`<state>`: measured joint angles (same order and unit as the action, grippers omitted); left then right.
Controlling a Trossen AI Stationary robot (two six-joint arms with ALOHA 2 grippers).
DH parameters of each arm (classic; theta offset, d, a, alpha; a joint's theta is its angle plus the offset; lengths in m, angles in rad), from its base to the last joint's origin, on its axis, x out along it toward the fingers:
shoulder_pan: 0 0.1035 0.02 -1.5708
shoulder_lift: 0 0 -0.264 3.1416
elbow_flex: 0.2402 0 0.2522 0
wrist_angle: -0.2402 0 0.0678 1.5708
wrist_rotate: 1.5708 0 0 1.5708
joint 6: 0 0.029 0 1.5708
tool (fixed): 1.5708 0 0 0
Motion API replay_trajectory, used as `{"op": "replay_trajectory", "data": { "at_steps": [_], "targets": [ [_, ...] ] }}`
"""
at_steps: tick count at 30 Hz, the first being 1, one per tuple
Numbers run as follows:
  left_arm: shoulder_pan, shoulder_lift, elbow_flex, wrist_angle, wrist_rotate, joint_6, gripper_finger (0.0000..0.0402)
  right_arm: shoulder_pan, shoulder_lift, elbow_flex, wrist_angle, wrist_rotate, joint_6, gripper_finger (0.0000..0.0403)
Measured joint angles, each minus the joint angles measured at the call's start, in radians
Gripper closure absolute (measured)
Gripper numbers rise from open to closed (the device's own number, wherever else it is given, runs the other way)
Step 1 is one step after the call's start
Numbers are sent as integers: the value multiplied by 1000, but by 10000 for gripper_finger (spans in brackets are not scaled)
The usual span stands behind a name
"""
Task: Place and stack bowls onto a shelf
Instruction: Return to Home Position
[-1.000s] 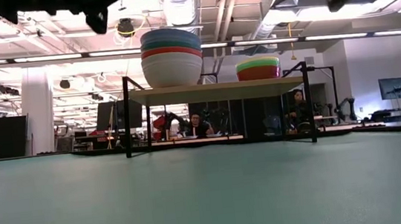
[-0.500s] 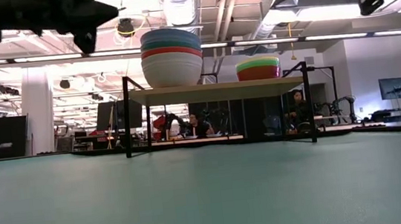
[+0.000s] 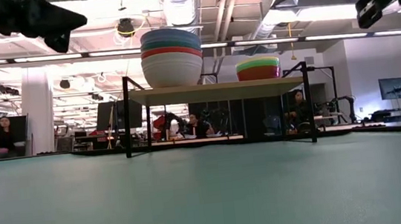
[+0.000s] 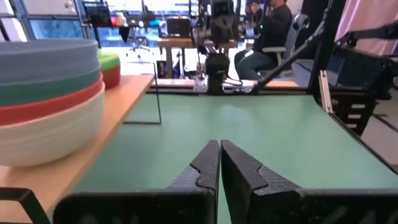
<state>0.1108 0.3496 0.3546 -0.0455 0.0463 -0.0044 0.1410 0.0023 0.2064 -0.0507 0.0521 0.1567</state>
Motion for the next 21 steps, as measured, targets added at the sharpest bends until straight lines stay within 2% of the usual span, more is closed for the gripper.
{"op": "replay_trajectory", "data": {
  "at_steps": [7, 12, 17, 21],
  "targets": [
    [0, -2, 0, -1, -2, 34, 401, 0, 0, -64, 66, 1, 21, 379],
    [0, -2, 0, -2, -6, 69, 401, 0, 0, -67, 64, 14, -5, 382],
    [7, -1, 0, -1, -67, 114, 401, -13, 0, -67, 63, 33, -8, 380],
    [11, -1, 0, 6, -52, 109, 401, -42, 0, -67, 61, 33, -8, 379]
  ]
}}
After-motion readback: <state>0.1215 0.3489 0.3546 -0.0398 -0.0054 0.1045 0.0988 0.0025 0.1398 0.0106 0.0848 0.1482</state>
